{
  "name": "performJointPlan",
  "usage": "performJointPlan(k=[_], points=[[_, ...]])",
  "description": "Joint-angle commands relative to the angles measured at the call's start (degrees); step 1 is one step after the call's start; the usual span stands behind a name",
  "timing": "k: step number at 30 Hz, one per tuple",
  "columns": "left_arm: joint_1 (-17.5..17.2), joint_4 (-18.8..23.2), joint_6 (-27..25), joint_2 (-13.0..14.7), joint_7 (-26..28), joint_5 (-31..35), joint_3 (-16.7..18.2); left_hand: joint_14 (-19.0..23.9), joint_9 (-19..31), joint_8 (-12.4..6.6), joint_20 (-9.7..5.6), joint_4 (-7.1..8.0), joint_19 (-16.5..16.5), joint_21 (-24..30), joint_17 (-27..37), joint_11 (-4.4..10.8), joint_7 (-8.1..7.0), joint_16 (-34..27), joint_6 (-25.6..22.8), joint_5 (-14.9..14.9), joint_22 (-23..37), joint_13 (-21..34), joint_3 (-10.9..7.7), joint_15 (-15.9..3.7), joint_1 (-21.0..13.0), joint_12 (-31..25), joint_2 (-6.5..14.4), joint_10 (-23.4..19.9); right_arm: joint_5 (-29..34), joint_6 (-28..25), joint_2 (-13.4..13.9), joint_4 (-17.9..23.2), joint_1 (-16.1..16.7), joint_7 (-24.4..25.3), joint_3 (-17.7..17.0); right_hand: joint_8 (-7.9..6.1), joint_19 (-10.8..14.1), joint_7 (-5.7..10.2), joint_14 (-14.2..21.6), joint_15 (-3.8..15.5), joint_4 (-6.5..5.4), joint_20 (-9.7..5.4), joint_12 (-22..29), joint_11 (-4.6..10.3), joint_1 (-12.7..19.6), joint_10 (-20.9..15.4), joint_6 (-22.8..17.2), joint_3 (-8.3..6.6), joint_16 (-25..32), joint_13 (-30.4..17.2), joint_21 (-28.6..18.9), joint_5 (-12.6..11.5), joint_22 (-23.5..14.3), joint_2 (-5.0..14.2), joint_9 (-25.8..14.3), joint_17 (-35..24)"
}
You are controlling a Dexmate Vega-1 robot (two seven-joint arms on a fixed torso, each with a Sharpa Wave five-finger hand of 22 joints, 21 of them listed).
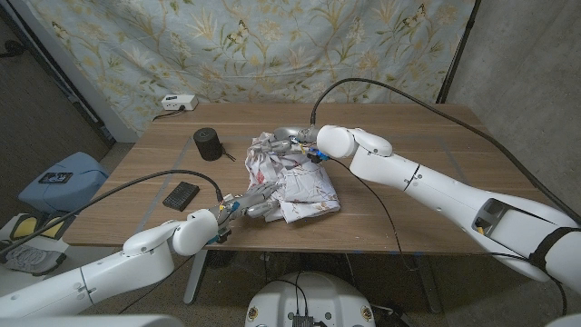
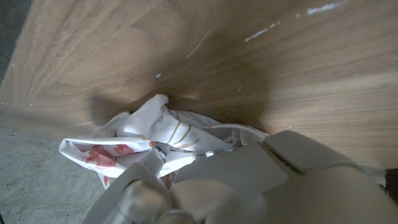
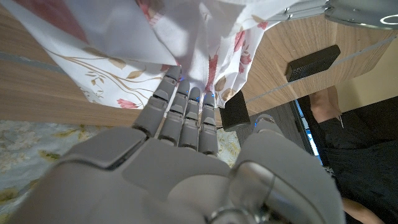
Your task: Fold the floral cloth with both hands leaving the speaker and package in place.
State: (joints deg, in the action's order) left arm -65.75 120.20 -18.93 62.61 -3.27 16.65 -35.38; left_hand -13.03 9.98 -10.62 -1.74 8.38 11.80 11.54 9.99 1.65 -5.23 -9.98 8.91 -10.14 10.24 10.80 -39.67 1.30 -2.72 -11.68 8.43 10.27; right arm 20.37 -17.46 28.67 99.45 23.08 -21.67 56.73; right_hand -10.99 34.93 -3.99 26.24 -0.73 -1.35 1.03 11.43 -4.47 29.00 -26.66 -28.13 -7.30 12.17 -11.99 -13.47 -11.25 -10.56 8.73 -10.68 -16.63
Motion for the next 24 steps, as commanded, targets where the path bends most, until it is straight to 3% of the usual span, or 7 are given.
performJointPlan(k=[1, 24], points=[[-0.68, -0.29, 0.68, 0.08, 0.53, -0.94, 0.99, 3.59, 0.31, -0.36, 5.80, -0.05, -6.15, 0.45, 0.24, -0.87, 0.32, -0.53, -0.50, 0.30, 0.18, 0.15, -0.51, 3.60, -0.37, -0.50, 0.24, -1.01, -0.46, 2.92, -1.11, -3.89, 0.59, 1.45, 0.95, -0.28, 0.45, 0.39, 0.56, 0.31, 0.02, -0.36, 0.32, 0.57, -0.09, -0.50, -0.32, -0.35, 0.09, -0.10, 0.02, -0.25, -0.09, 0.36, 0.01, 0.02], [-1.49, -0.83, 2.86, 0.03, 2.80, -2.84, 2.55, 4.60, 0.31, -0.68, 5.80, -0.48, -7.22, 0.78, 0.09, -0.87, 0.44, -0.68, -2.27, 0.28, 0.16, 0.14, -0.78, 3.35, -0.73, -0.83, 0.19, -2.25, -0.76, 4.18, -2.69, -8.09, 0.33, 1.60, 1.86, -0.46, 1.01, 0.62, 1.11, 0.65, 0.12, -0.71, 0.49, 0.53, -0.25, -1.15, -0.96, -0.70, 0.22, -0.10, -0.09, -0.26, -0.08, 0.39, 0.02, 0.35]])
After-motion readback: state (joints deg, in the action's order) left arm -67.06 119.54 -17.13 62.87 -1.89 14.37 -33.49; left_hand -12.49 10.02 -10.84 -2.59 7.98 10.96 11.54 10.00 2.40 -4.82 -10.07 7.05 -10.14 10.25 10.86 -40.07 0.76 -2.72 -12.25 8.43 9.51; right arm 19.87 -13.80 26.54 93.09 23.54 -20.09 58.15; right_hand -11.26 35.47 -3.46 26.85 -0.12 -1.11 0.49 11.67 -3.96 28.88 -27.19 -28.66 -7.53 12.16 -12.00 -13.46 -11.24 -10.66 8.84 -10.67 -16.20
